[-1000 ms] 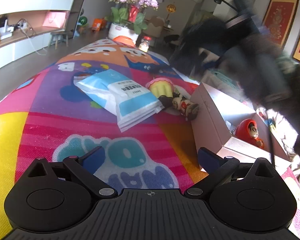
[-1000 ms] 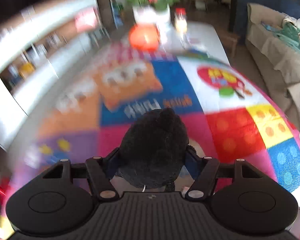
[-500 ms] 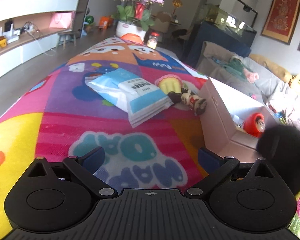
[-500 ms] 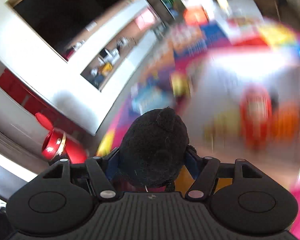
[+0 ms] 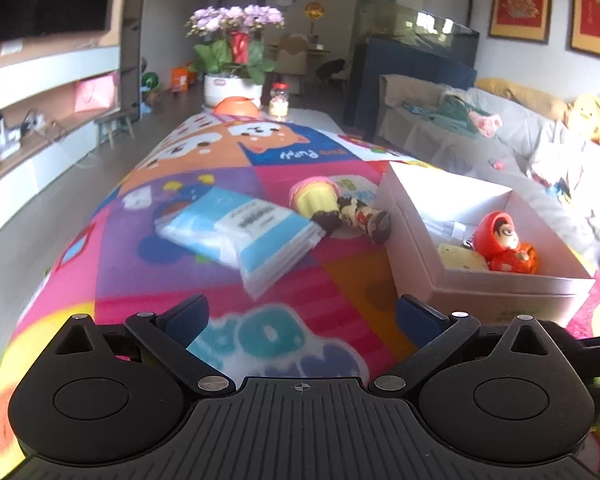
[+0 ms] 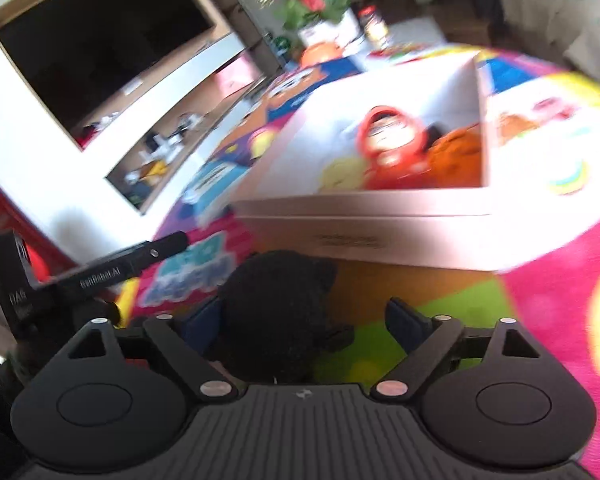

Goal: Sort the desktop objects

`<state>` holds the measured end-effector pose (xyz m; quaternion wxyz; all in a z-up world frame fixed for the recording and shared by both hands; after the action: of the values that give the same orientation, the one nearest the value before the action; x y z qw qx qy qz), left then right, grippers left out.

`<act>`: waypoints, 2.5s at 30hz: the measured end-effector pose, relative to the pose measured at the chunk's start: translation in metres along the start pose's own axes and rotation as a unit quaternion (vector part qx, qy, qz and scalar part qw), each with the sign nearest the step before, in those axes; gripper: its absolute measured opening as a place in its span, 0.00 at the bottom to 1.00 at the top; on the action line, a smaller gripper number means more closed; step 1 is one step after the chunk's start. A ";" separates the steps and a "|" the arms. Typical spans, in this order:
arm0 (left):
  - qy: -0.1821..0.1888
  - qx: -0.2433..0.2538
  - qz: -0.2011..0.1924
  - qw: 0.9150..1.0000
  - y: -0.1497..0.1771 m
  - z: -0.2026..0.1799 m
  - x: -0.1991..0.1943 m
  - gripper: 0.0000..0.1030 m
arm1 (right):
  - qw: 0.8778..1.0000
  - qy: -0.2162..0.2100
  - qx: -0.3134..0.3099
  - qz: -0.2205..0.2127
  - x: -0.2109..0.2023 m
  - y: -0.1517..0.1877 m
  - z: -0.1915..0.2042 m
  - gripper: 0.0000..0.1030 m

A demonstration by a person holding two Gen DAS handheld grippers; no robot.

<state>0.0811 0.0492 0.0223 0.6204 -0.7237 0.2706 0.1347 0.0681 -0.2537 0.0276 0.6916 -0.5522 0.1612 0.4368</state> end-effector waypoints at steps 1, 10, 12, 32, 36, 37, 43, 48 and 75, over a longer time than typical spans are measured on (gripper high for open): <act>-0.001 0.013 -0.002 1.000 -0.004 0.000 0.005 0.99 | 1.000 0.014 0.002 -0.006 -0.005 -0.001 -0.008 0.87; -0.039 0.125 0.002 0.991 -0.036 -0.009 0.062 0.99 | 0.990 0.120 0.047 -0.054 -0.029 -0.003 -0.056 0.87; -0.030 0.119 0.003 0.992 -0.033 -0.010 0.064 0.99 | 0.989 0.119 0.026 -0.078 -0.036 -0.007 -0.048 0.87; -0.054 0.034 0.005 0.998 -0.007 0.026 0.036 1.00 | 0.971 0.184 -0.123 -0.092 0.012 -0.067 -0.007 0.80; -0.022 -0.011 0.030 0.999 0.012 0.029 0.034 1.00 | 0.965 0.167 -0.151 -0.132 -0.011 -0.105 0.022 0.80; -0.024 -0.010 0.032 0.999 0.015 0.028 0.034 1.00 | 0.962 0.164 -0.170 -0.136 -0.008 -0.114 0.037 0.79; -0.034 -0.027 0.015 0.999 0.020 0.032 0.024 1.00 | 0.909 0.156 -0.375 -0.090 0.073 -0.133 0.140 0.45; -0.020 -0.052 0.001 0.998 0.023 0.038 0.017 1.00 | 0.861 0.193 -0.470 -0.028 0.148 -0.123 0.176 0.42; 0.003 -0.097 -0.002 0.995 0.024 0.049 0.017 1.00 | 0.936 0.078 -0.343 0.001 0.021 -0.071 0.137 0.14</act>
<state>0.0889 0.0906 -0.0158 0.5464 -0.7817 0.2565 0.1568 0.1005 -0.1217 0.1030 0.4453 -0.7880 0.0560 0.4214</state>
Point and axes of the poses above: each gripper's, at about its wrist camera, not at the fingertips, and x roughly the way its jaws point, z to its left, y to its underside, the point moved 3 cm from there along x, roughly the way its jaws point, and after that the axes turned 11 degrees about y, right-handed, at the moved point
